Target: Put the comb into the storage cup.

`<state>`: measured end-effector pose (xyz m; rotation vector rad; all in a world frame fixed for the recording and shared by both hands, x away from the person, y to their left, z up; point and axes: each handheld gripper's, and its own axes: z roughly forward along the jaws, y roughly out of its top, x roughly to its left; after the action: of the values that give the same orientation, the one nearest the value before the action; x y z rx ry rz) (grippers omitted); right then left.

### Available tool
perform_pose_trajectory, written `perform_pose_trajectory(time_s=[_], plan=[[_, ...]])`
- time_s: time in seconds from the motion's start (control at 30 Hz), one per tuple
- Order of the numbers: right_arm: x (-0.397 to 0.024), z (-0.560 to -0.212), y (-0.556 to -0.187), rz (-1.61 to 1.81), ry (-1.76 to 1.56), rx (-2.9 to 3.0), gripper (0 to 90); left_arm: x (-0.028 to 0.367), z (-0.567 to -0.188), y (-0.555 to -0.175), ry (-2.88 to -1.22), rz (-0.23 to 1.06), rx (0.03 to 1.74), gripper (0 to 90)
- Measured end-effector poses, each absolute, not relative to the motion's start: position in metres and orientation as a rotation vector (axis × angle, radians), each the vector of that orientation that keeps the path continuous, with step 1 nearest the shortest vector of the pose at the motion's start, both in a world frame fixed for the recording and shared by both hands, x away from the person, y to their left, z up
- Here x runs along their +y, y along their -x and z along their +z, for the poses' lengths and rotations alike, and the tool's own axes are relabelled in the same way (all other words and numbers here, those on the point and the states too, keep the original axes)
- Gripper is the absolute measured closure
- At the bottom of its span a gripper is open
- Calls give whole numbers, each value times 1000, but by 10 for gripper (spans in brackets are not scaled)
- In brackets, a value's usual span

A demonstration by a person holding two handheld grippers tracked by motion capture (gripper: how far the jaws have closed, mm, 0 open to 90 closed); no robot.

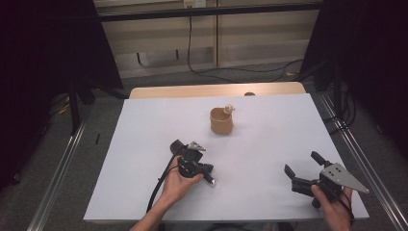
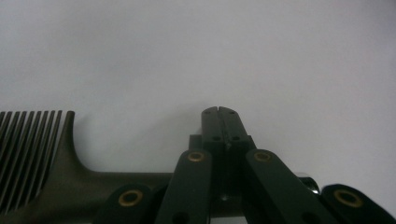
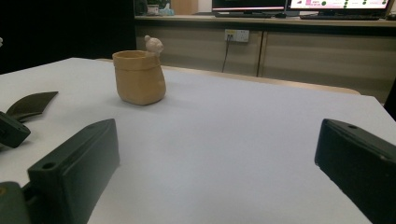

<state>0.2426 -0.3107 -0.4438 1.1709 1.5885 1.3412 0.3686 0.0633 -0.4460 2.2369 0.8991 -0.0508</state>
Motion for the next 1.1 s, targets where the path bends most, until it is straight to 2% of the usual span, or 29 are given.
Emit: perform_pose_trajectory(time_s=[1.1], plan=[[-310, -443, -242, 1342, -1163, 1588, 0, 80, -442, -358, -2295, -76, 867, 900]])
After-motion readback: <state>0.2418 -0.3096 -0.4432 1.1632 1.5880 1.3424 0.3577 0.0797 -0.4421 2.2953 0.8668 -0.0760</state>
